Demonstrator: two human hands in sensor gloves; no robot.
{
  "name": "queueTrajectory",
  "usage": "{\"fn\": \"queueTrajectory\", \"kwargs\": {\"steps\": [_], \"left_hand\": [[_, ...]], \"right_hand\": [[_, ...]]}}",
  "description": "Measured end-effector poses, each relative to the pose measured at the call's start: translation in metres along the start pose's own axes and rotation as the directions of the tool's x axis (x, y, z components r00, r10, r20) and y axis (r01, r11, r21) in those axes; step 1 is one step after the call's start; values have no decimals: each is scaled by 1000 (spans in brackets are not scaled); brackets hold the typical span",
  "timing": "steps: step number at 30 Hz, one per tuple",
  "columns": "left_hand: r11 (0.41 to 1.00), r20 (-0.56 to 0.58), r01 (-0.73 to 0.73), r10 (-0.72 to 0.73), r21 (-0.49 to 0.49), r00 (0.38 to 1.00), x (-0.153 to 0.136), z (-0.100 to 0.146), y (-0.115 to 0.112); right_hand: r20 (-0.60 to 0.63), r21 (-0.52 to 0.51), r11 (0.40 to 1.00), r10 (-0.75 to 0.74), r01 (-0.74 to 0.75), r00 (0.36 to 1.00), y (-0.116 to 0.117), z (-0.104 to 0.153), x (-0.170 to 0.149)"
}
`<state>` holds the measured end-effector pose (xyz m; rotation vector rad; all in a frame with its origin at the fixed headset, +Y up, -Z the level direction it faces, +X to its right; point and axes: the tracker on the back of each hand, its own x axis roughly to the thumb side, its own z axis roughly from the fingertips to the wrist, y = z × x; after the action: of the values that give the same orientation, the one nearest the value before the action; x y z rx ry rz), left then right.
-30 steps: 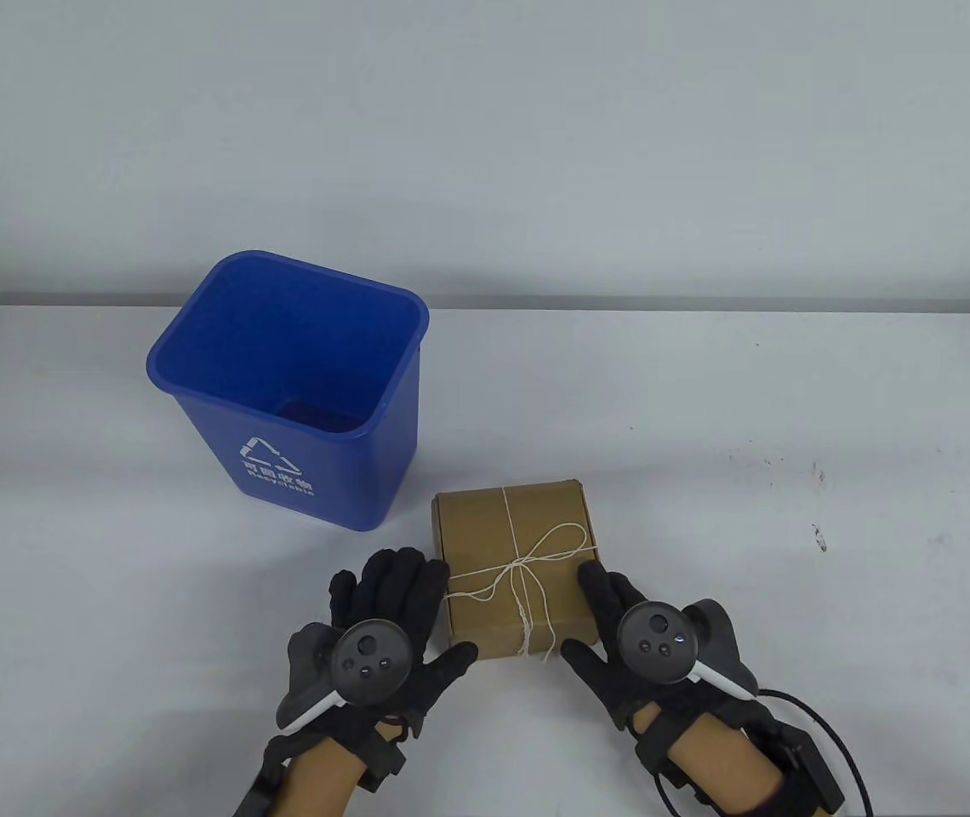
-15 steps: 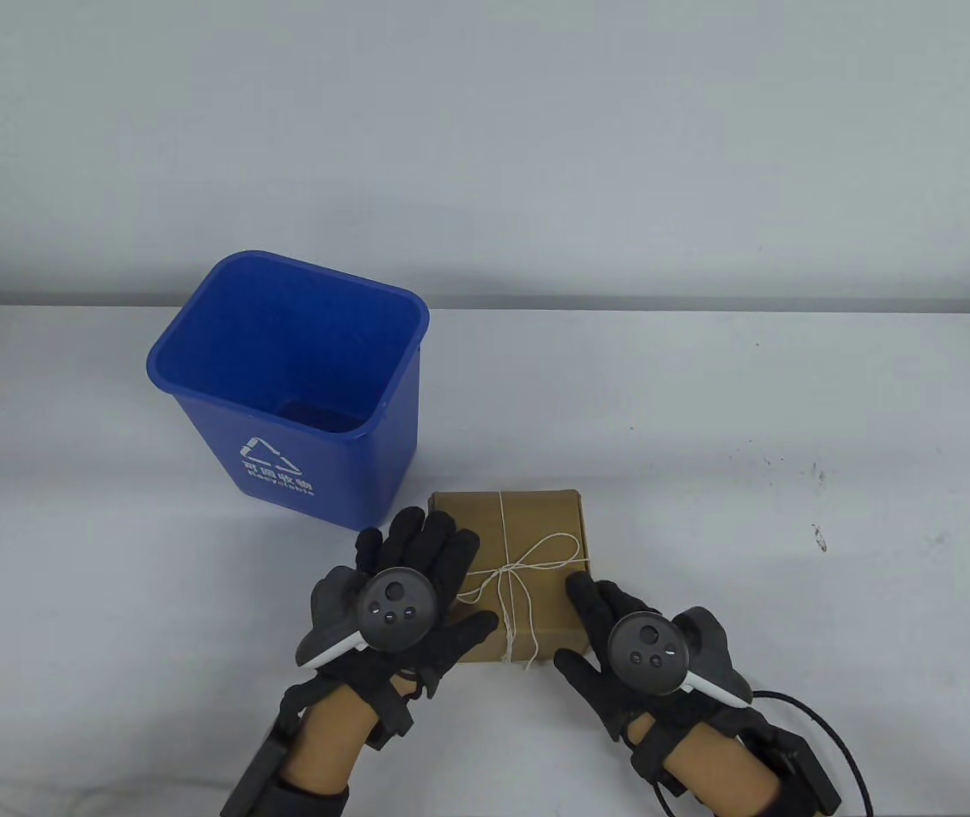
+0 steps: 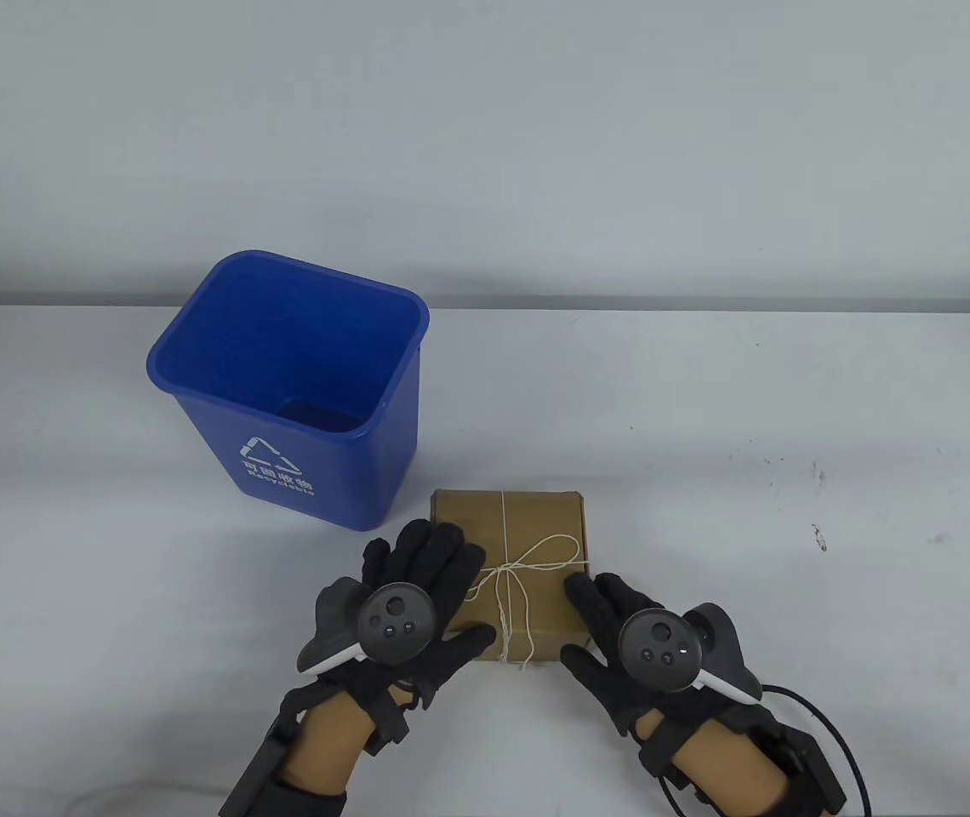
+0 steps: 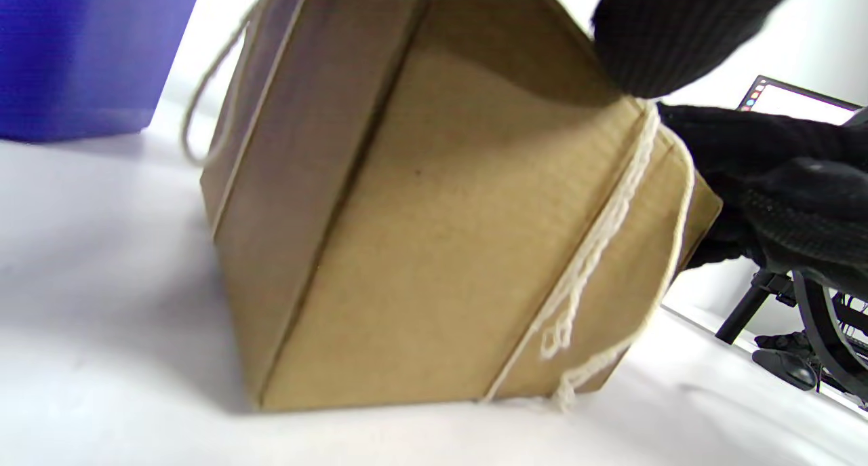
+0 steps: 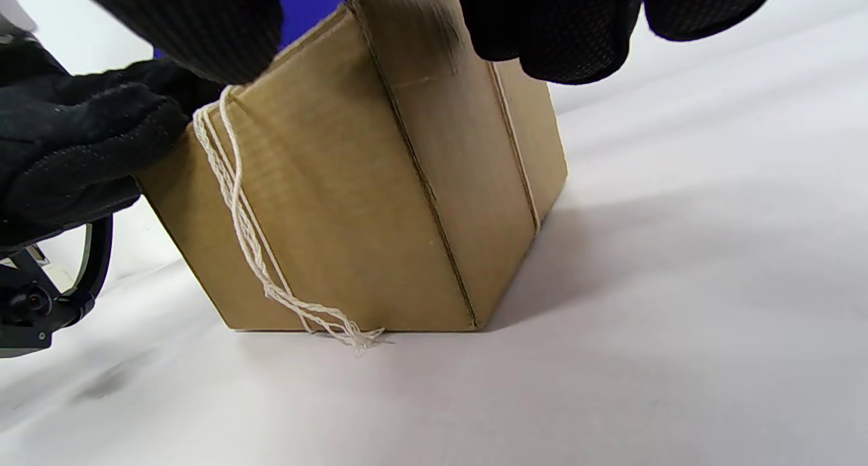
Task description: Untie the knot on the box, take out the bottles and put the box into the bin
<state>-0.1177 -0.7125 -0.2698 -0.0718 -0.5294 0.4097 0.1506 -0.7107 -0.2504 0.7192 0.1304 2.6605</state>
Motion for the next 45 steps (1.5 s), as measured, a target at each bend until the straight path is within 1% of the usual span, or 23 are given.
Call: {"fn": "queueTrajectory", "kwargs": {"steps": [2,3,4,6,10,12,15,17,18,21,28,32,37,45], "left_hand": [[1000,-6,-14,14,10,1000,-2,1,-2],[1000,-1,-15,15,10,1000,-2,1,-2],[1000,0,-14,14,11,1000,-2,1,-2],[1000,-2,-9,9,11,1000,-2,1,-2],[1000,0,-14,14,9,1000,-2,1,-2],[1000,1,-23,23,6,1000,-2,1,-2],[1000,1,-26,26,2,1000,-2,0,-2],[1000,3,-25,25,-5,1000,-1,0,-2],[1000,6,-21,21,-2,1000,1,0,-2],[1000,4,-5,5,-5,1000,2,0,-2],[1000,6,-10,10,-6,1000,2,0,-3],[1000,8,1,-1,-10,1000,4,0,-4],[1000,7,1,-1,-15,1000,4,-1,-4],[1000,8,8,-8,-16,1000,4,-1,-6]], "right_hand": [[41,-57,998,38,-36,998,-1,1,6],[70,-86,994,80,-73,994,-2,1,10],[90,-100,991,103,-94,991,-2,2,13],[179,-187,965,217,-184,960,-3,4,24],[268,-250,929,338,-274,902,1,3,38],[277,-258,920,362,-294,890,5,-2,39],[272,-198,935,340,-293,900,16,-13,35],[227,-208,909,404,-361,886,17,-16,33],[216,-217,905,409,-365,886,16,-17,33],[201,-233,922,356,-309,913,16,-19,33],[186,-266,920,343,-289,921,13,-22,34],[172,-265,937,278,-228,945,9,-21,36],[194,-261,957,181,-127,964,5,-20,33],[209,-251,966,115,-61,971,2,-20,29]]}}
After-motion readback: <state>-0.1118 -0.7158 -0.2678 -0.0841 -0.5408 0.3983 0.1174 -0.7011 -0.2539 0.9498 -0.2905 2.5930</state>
